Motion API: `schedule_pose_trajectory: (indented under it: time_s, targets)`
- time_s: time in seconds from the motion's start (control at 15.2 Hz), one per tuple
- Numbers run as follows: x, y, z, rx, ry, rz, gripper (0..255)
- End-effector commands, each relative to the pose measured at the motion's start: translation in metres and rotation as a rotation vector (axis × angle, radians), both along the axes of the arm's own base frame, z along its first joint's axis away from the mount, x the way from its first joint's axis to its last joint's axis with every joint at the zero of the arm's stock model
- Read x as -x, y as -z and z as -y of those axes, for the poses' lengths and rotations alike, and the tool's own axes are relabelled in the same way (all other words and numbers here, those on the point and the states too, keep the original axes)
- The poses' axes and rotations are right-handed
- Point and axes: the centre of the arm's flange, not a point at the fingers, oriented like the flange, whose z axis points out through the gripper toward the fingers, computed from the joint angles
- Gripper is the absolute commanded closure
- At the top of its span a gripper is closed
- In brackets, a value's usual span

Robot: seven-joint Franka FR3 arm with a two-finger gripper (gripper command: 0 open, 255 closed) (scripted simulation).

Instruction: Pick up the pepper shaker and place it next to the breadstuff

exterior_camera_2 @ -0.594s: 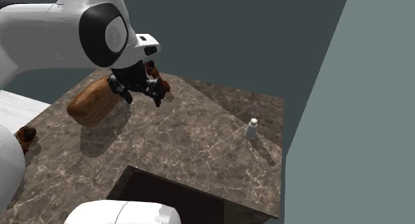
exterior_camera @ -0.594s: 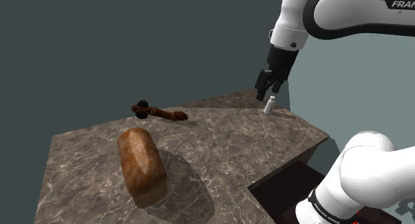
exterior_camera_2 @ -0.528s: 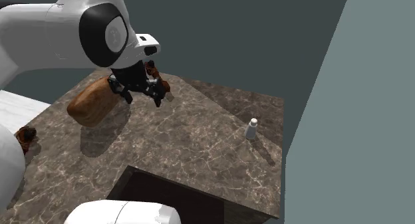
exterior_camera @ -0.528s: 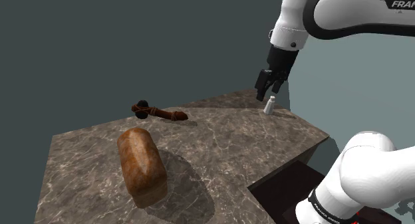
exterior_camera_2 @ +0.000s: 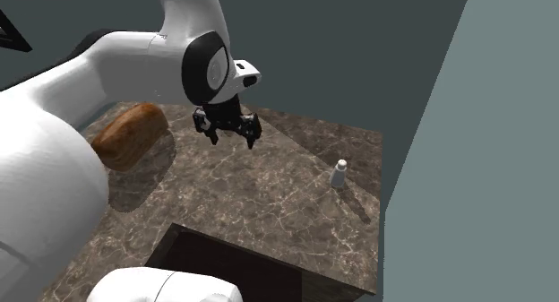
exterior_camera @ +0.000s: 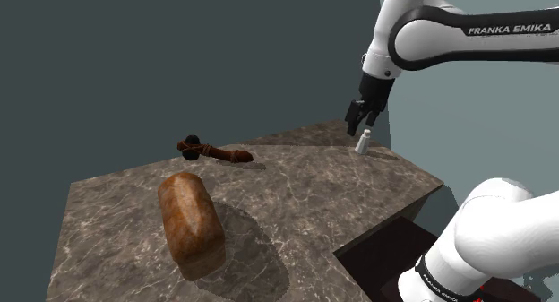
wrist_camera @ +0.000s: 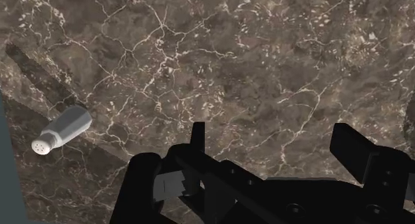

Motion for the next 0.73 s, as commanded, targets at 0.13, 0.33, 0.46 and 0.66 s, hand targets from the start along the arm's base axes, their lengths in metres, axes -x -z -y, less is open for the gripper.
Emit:
schedule_pose_trajectory:
  time_s: [0.13,0.33,0.46,0.66]
  targets:
    - [-0.014,0.022,0.043,0.014,0.012,-0.002,0]
    - [-0.025,0.039,0.076,0.023,0.022,-0.004,0]
    - [-0.032,0.050,0.098,0.030,0.029,-0.005,0]
    - [-0.042,0.066,0.131,0.039,0.038,-0.007,0]
